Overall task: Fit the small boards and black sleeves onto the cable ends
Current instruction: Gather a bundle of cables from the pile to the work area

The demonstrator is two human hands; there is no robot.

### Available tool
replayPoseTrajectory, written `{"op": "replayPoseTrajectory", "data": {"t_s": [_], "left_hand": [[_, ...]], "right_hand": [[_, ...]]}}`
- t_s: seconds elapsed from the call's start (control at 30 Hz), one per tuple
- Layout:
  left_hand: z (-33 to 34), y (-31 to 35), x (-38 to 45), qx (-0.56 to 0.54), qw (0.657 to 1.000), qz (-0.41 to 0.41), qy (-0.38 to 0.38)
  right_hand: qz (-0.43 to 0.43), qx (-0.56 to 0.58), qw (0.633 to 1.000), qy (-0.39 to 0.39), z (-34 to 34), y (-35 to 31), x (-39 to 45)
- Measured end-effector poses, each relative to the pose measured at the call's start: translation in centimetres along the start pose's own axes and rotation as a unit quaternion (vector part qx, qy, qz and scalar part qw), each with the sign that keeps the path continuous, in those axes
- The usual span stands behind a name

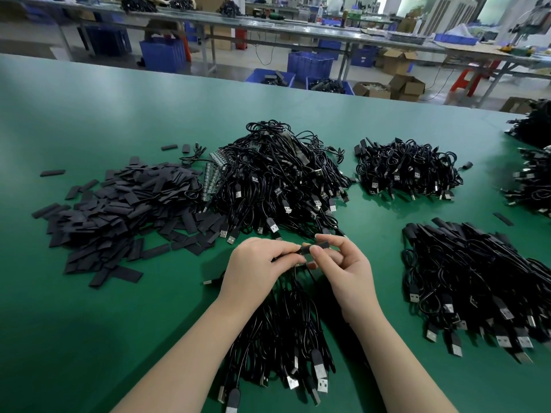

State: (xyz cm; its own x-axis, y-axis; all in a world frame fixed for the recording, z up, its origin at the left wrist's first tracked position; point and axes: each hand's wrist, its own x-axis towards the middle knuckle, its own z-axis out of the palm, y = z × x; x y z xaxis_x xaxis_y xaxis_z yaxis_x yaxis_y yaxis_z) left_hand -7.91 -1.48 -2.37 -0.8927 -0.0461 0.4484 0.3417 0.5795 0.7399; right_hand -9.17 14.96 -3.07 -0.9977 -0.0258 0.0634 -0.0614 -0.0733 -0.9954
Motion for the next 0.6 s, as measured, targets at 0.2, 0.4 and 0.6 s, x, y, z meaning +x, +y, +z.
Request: {"op": "replayPoseTrajectory", "data": {"t_s": [0.2, 0.4, 0.6], "left_hand": [[0.0, 0.8, 0.1, -0.027, 0.999, 0.006, -0.029], [0.2, -0.1, 0.2, -0.003, 1.0, -0.011, -0.02], [-0.2, -0.4, 0.4, 0.1, 0.995, -0.004, -0.028]], "right_hand": [[-0.026, -0.036, 0.999, -0.004, 0.4, 0.0, -0.2], [-0.034, -0.099, 0.994, 0.018, 0.4, -0.4, -0.6], [-0.08, -0.34, 0.937, -0.024, -0.4, -1.4, 0.0]]}}
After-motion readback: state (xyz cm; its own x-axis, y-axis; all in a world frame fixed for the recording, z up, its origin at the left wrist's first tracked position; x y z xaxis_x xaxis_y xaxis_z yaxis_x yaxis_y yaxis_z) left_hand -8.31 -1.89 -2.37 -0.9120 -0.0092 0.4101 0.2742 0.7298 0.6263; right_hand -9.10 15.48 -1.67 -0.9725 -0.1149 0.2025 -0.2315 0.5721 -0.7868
